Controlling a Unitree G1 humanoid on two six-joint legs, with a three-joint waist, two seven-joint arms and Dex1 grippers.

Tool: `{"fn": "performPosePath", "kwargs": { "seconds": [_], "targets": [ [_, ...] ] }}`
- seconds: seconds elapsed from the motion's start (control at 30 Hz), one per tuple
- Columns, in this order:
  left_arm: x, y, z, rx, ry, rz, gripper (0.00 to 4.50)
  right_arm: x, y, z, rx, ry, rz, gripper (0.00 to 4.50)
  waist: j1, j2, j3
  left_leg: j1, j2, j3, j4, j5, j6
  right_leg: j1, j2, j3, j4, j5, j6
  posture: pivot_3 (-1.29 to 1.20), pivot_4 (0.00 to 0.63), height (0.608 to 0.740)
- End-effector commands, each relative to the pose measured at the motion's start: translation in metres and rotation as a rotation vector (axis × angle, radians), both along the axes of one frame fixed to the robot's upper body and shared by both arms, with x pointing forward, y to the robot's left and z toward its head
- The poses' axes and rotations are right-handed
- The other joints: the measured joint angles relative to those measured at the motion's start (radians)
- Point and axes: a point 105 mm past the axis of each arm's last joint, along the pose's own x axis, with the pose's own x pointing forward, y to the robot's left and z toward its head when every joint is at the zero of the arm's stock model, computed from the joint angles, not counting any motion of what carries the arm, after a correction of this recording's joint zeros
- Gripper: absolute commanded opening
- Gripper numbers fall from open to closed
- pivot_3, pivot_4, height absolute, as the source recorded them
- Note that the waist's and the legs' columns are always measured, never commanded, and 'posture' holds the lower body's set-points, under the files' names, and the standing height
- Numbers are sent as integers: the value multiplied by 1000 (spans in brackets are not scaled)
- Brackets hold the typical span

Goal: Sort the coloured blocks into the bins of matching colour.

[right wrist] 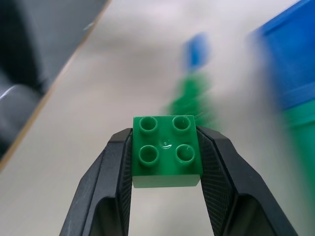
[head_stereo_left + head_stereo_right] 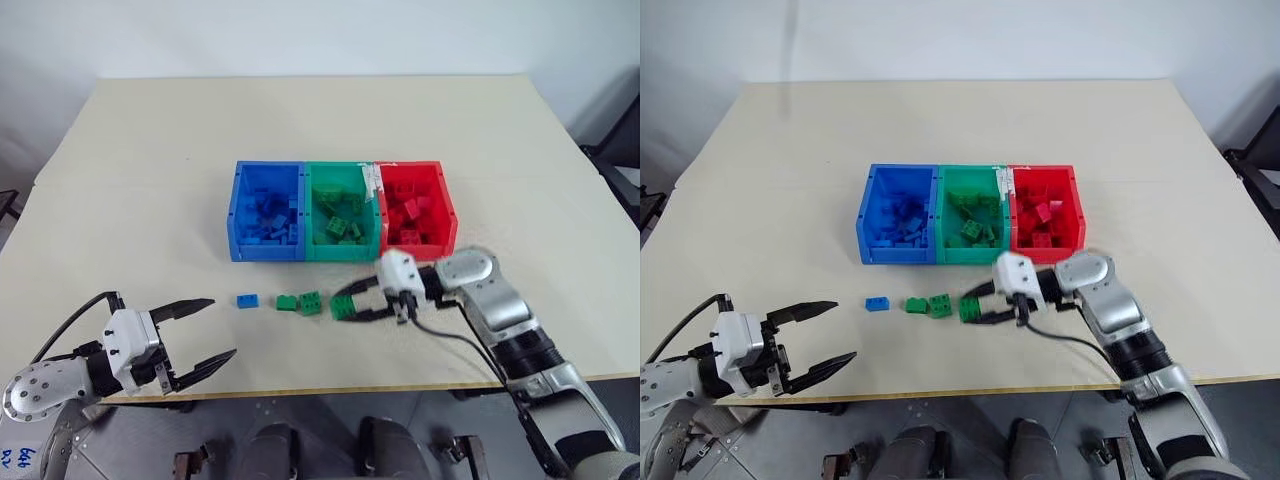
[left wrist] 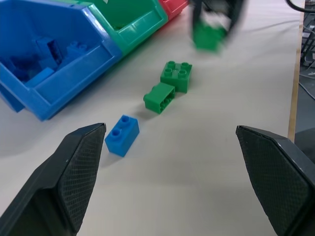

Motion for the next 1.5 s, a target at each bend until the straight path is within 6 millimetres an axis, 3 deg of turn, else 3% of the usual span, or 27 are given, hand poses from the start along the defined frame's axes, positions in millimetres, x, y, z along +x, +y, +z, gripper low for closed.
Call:
{"fn": "performPosePath", "kwargs": {
  "seconds": [0.03,0.17,0.27,0.43,0.57,0.6,0.77,0.93,1.13,1.27,1.4,1.5],
  "targets": [
    [2,-5,10,-11,-63,-9,4500,38,-5,39,138,-41,-189,1474,-2,0,0,0,0,0,0,0,0,0,0,0,0,0,0,0,150,740],
    [7,-10,20,-17,-110,-14,4500,69,-6,58,193,-94,-330,1474,-4,0,0,0,0,-1,0,0,0,-1,0,0,2,-1,-1,0,150,740],
    [6,-11,20,-25,-89,-23,4500,83,-7,56,158,-90,-386,1474,-8,0,0,0,-1,-1,-1,0,0,-1,0,0,3,-1,-2,0,150,740],
    [5,-12,18,-44,-49,-23,4500,86,-10,56,168,-123,-398,3215,-22,0,0,0,-1,-2,-3,0,0,-1,0,-1,3,-1,-2,0,150,740],
    [11,-12,19,-57,-37,-33,4500,79,-31,54,180,-151,-400,4482,-22,0,0,0,-1,-2,-3,0,0,-1,0,-2,3,-1,-2,0,150,740],
    [12,-12,18,-56,-36,-35,4500,76,-37,52,176,-150,-403,4482,-19,0,0,0,-1,-2,-3,0,0,-1,0,-2,3,-1,-2,0,150,740],
    [24,-6,13,-27,-53,-40,4500,27,-78,43,251,-139,-304,4482,-1,0,0,-1,-2,-3,-3,0,0,0,0,-3,1,-1,-2,0,150,740],
    [35,17,3,2,-14,28,4500,-26,-121,7,137,-75,-277,4482,7,0,0,0,-1,-1,-4,0,0,0,0,-3,0,-1,-2,0,150,740],
    [38,35,2,35,0,40,4500,-50,-153,-12,128,-5,-390,4482,4,0,0,2,1,4,-2,0,0,1,0,-2,0,-1,-1,0,150,740],
    [39,21,0,124,67,-28,4500,-57,-159,-19,144,-18,-448,4482,5,0,0,3,1,5,-2,0,0,1,0,-1,1,-1,-1,0,150,740],
    [43,-20,17,98,78,-158,4500,-61,-158,-23,126,-33,-454,4482,16,0,0,2,0,4,-1,0,0,1,0,0,1,0,-1,0,150,740],
    [51,-48,21,190,112,-222,4500,-60,-156,-24,127,-39,-462,4482,27,0,0,2,0,4,0,0,1,1,-1,1,2,0,0,0,150,740]
  ]
}}
